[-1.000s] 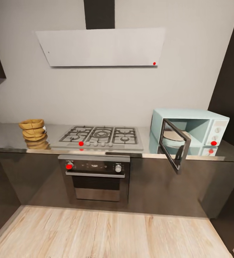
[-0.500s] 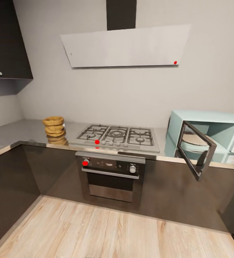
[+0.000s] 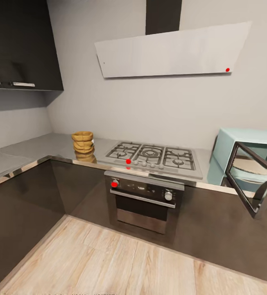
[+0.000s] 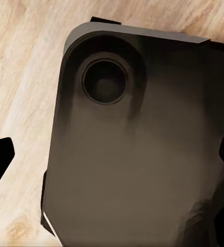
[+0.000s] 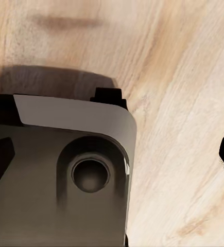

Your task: In the kitchen, take the popcorn bag from the countertop, put it into the microwave, and heat it until the popcorn is cooked so the cooked popcorn ends up inside the bag.

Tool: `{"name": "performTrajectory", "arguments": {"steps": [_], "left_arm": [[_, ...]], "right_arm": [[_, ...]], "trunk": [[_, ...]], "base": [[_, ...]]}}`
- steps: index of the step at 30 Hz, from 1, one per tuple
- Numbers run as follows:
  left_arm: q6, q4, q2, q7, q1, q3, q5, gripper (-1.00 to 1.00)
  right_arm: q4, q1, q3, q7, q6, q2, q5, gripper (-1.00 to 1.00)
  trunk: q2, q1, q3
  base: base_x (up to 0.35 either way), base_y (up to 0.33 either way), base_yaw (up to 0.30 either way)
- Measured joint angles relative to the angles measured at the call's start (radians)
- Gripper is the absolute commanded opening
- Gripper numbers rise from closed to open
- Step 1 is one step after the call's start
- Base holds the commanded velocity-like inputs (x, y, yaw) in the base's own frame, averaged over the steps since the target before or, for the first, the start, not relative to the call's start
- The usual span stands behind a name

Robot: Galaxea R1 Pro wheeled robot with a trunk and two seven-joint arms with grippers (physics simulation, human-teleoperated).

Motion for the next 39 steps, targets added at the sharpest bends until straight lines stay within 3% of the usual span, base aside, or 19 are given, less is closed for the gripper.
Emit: {"name": "performTrajectory", "arguments": {"steps": [12, 39], "left_arm": [[0.001, 0.001, 0.0, -0.001, 0.0, -0.001, 0.0, 1.0], [0.004, 0.002, 0.003, -0.011, 0.0, -0.011, -0.008, 1.0]], "right_arm": [[-0.001, 0.0, -0.001, 0.0, -0.001, -0.003, 0.0, 1.0], [-0.001, 0.0, 0.0, 0.0, 0.001, -0.004, 0.003, 1.0]], "trunk": [[0.0, 0.0, 0.0], [0.0, -0.001, 0.0]], "base": [[0.023, 0.018, 0.211], [0.282, 0.213, 0.001]]}}
